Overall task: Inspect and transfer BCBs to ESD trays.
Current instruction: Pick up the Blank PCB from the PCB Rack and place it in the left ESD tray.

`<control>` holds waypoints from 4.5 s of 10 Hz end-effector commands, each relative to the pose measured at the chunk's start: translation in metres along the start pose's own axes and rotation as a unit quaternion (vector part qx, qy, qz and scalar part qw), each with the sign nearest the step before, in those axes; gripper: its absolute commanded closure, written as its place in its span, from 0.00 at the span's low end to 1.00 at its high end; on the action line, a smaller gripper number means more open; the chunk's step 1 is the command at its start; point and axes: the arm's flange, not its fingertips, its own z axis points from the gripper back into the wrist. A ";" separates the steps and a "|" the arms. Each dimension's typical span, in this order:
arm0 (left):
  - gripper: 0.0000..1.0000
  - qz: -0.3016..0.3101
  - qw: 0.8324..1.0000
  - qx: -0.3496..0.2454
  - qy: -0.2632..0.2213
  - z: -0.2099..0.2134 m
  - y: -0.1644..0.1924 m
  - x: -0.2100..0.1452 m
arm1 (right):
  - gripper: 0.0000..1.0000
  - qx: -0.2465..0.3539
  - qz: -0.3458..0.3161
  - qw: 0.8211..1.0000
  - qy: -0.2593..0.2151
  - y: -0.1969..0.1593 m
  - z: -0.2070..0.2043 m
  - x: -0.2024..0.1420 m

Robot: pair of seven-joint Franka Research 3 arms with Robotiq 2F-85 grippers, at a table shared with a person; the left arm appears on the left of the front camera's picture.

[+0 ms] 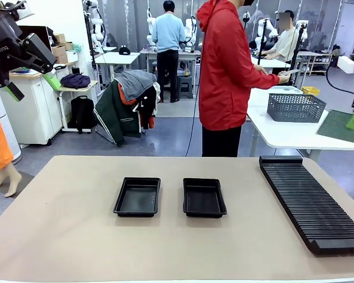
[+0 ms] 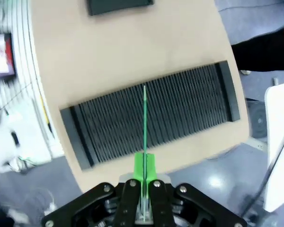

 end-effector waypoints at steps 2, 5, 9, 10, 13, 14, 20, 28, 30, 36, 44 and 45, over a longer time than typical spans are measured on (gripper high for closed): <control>0.00 0.001 1.000 0.000 0.000 -0.001 0.001 -0.001 | 0.98 0.052 -0.183 0.977 -0.099 0.006 -0.024 0.048; 0.00 0.001 1.000 0.000 0.000 -0.001 0.001 -0.001 | 0.98 0.133 -0.311 0.929 -0.153 0.011 -0.065 0.079; 0.00 0.001 1.000 0.000 0.000 -0.001 0.001 -0.001 | 0.98 0.220 -0.396 0.865 -0.215 0.016 -0.136 0.124; 0.00 0.001 1.000 0.000 0.000 -0.001 0.001 -0.001 | 0.98 0.236 -0.412 0.851 -0.226 0.016 -0.159 0.135; 0.00 0.001 1.000 0.000 0.000 -0.001 0.001 -0.001 | 0.98 0.272 -0.431 0.821 -0.260 0.022 -0.220 0.184; 0.00 0.001 1.000 0.000 0.000 -0.001 0.001 -0.001 | 0.98 0.286 -0.438 0.809 -0.269 0.027 -0.243 0.204; 0.00 0.001 1.000 0.000 0.000 -0.001 0.001 -0.001 | 0.98 0.355 -0.497 0.749 -0.259 0.065 -0.351 0.307; 0.00 0.001 1.000 0.000 0.000 -0.001 0.001 -0.001 | 0.98 0.345 -0.555 0.737 -0.170 0.098 -0.402 0.369; 0.00 0.001 1.000 0.000 0.000 -0.001 0.001 -0.001 | 0.98 0.339 -0.561 0.737 -0.165 0.109 -0.412 0.374; 0.00 0.001 1.000 0.000 0.000 -0.001 0.001 -0.001 | 0.98 0.284 -0.595 0.737 -0.147 0.129 -0.429 0.385; 0.00 0.001 1.000 0.000 0.000 -0.001 0.001 -0.001 | 0.98 0.263 -0.614 0.733 -0.129 0.132 -0.445 0.403; 0.00 0.001 1.000 0.000 0.000 -0.001 0.001 -0.001 | 0.98 0.263 -0.616 0.732 -0.126 0.132 -0.447 0.403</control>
